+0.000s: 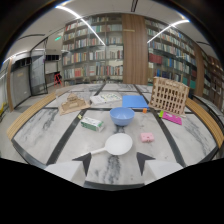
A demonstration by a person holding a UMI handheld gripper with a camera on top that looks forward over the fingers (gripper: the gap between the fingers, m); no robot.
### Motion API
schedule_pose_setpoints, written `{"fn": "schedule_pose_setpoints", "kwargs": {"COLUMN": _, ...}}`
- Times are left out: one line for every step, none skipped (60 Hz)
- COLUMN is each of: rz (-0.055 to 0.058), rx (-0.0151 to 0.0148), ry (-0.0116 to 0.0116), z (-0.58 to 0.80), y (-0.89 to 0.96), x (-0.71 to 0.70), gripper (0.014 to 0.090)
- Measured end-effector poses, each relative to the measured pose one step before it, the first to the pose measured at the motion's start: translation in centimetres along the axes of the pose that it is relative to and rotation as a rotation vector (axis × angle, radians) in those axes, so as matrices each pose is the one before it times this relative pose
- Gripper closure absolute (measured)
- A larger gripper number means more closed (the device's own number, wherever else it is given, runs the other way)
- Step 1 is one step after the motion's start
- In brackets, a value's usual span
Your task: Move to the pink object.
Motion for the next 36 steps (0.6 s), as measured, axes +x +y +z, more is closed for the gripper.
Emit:
{"fn": "schedule_pose_setpoints", "kwargs": {"rz": -0.0003, "rx": -0.00035, "ry": -0.00066, "z": -0.033, "y": 0.014, "x": -0.004, "gripper": 0.0195}}
{"fn": "schedule_pose_setpoints", "kwargs": {"rz": 0.0, "rx": -0.00029, "ry": -0.00105, "z": -0.055, "y": 0.016, "x": 0.003, "gripper": 0.0196}}
{"fn": "schedule_pose_setpoints", "kwargs": {"rz": 0.0001, "rx": -0.0006, "ry": -0.00122, "z": -0.079, "y": 0.05, "x": 0.003, "gripper": 0.0197}}
{"fn": "schedule_pose_setpoints", "kwargs": {"rz": -0.0001, "rx": -0.00061, "ry": -0.00102, "z": -0.108, "y": 0.059, "x": 0.04, "gripper": 0.0196}}
{"fn": "schedule_pose_setpoints", "kwargs": {"rz": -0.0006, "rx": -0.00046, "ry": -0.0011, "z": -0.103, "y": 0.039, "x": 0.035, "gripper": 0.0195}}
{"fn": "schedule_pose_setpoints", "kwargs": {"rz": -0.0022, "rx": -0.00046, "ry": -0.00056, "z": -0.105, "y": 0.081, "x": 0.057, "gripper": 0.0194}}
{"fn": "schedule_pose_setpoints", "kwargs": {"rz": -0.0025, "rx": 0.00026, "ry": -0.00011, "z": -0.109, "y": 0.257, "x": 0.209, "gripper": 0.0192}}
{"fn": "schedule_pose_setpoints", "kwargs": {"rz": -0.0026, "rx": -0.00078, "ry": 0.0012, "z": -0.116, "y": 0.05, "x": 0.12, "gripper": 0.019}}
{"fn": "schedule_pose_setpoints", "kwargs": {"rz": -0.0022, "rx": -0.00014, "ry": 0.00158, "z": -0.11, "y": 0.117, "x": 0.116, "gripper": 0.0188}}
{"fn": "schedule_pose_setpoints", "kwargs": {"rz": -0.0025, "rx": -0.00007, "ry": 0.00231, "z": -0.133, "y": 0.138, "x": 0.146, "gripper": 0.0187}}
{"fn": "schedule_pose_setpoints", "kwargs": {"rz": -0.0023, "rx": -0.00015, "ry": 0.00288, "z": 0.002, "y": 0.065, "x": 0.148, "gripper": 0.0187}}
{"fn": "schedule_pose_setpoints", "kwargs": {"rz": -0.0018, "rx": 0.00127, "ry": 0.00177, "z": -0.251, "y": 0.285, "x": 0.197, "gripper": 0.0187}}
{"fn": "schedule_pose_setpoints", "kwargs": {"rz": -0.0011, "rx": -0.00027, "ry": 0.00261, "z": -0.005, "y": 0.073, "x": 0.177, "gripper": 0.0186}}
{"fn": "schedule_pose_setpoints", "kwargs": {"rz": -0.0011, "rx": -0.00055, "ry": 0.00212, "z": -0.157, "y": 0.21, "x": 0.199, "gripper": 0.0189}}
{"fn": "schedule_pose_setpoints", "kwargs": {"rz": -0.0014, "rx": -0.00209, "ry": 0.0026, "z": -0.035, "y": 0.098, "x": 0.161, "gripper": 0.0189}}
{"fn": "schedule_pose_setpoints", "kwargs": {"rz": -0.0022, "rx": -0.00222, "ry": 0.00203, "z": -0.162, "y": 0.284, "x": 0.272, "gripper": 0.0189}}
{"fn": "schedule_pose_setpoints", "kwargs": {"rz": -0.0023, "rx": -0.00163, "ry": 0.0016, "z": -0.076, "y": 0.352, "x": 0.352, "gripper": 0.0189}}
{"fn": "schedule_pose_setpoints", "kwargs": {"rz": -0.0022, "rx": -0.00313, "ry": 0.00194, "z": -0.128, "y": 0.252, "x": 0.266, "gripper": 0.0189}}
{"fn": "schedule_pose_setpoints", "kwargs": {"rz": -0.0019, "rx": -0.00279, "ry": 0.00277, "z": -0.058, "y": 0.252, "x": 0.292, "gripper": 0.0189}}
{"fn": "schedule_pose_setpoints", "kwargs": {"rz": -0.0012, "rx": -0.00289, "ry": 0.00364, "z": -0.057, "y": 0.258, "x": 0.316, "gripper": 0.0189}}
{"fn": "schedule_pose_setpoints", "kwargs": {"rz": -0.0003, "rx": -0.0032, "ry": 0.0043, "z": -0.027, "y": 0.232, "x": 0.348, "gripper": 0.019}}
{"fn": "schedule_pose_setpoints", "kwargs": {"rz": 0.0005, "rx": -0.00468, "ry": 0.00506, "z": -0.049, "y": 0.159, "x": 0.323, "gripper": 0.0189}}
{"fn": "schedule_pose_setpoints", "kwargs": {"rz": 0.0004, "rx": -0.00333, "ry": 0.00351, "z": 0.056, "y": 0.302, "x": 0.527, "gripper": 0.0189}}
{"fn": "schedule_pose_setpoints", "kwargs": {"rz": 0.0015, "rx": -0.00266, "ry": 0.00477, "z": 0.078, "y": 0.23, "x": 0.401, "gripper": 0.0189}}
{"fn": "schedule_pose_setpoints", "kwargs": {"rz": 0.0017, "rx": -0.00242, "ry": 0.00515, "z": 0.097, "y": 0.219, "x": 0.415, "gripper": 0.0188}}
{"fn": "schedule_pose_setpoints", "kwargs": {"rz": 0.0022, "rx": -0.00103, "ry": 0.00583, "z": 0.219, "y": 0.277, "x": 0.506, "gripper": 0.0188}}
{"fn": "schedule_pose_setpoints", "kwargs": {"rz": 0.0029, "rx": -0.00291, "ry": 0.00631, "z": 0.132, "y": 0.219, "x": 0.456, "gripper": 0.0189}}
{"fn": "schedule_pose_setpoints", "kwargs": {"rz": 0.002, "rx": -0.0045, "ry": 0.0059, "z": 0.147, "y": 0.229, "x": 0.453, "gripper": 0.0186}}
{"fn": "schedule_pose_setpoints", "kwargs": {"rz": 0.0012, "rx": -0.0075, "ry": 0.00596, "z": 0.047, "y": 0.2, "x": 0.4, "gripper": 0.0189}}
{"fn": "schedule_pose_setpoints", "kwargs": {"rz": -0.0005, "rx": -0.00684, "ry": 0.00541, "z": 0.169, "y": 0.247, "x": 0.439, "gripper": 0.019}}
{"fn": "schedule_pose_setpoints", "kwargs": {"rz": 0.0001, "rx": -0.00606, "ry": 0.00464, "z": 0.198, "y": 0.203, "x": 0.443, "gripper": 0.019}}
{"fn": "schedule_pose_setpoints", "kwargs": {"rz": 0.0016, "rx": -0.00533, "ry": 0.0034, "z": 0.242, "y": 0.142, "x": 0.412, "gripper": 0.0188}}
{"fn": "schedule_pose_setpoints", "kwargs": {"rz": 0.0021, "rx": -0.00518, "ry": 0.00292, "z": 0.235, "y": 0.114, "x": 0.407, "gripper": 0.019}}
{"fn": "schedule_pose_setpoints", "kwargs": {"rz": 0.0023, "rx": -0.00377, "ry": 0.00247, "z": 0.276, "y": 0.066, "x": 0.398, "gripper": 0.0188}}
{"fn": "schedule_pose_setpoints", "kwargs": {"rz": 0.0013, "rx": -0.0018, "ry": 0.00155, "z": 0.315, "y": 0.006, "x": 0.387, "gripper": 0.0187}}
{"fn": "schedule_pose_setpoints", "kwargs": {"rz": -0.0001, "rx": 0.00045, "ry": 0.00182, "z": 0.397, "y": -0.034, "x": 0.521, "gripper": 0.0187}}
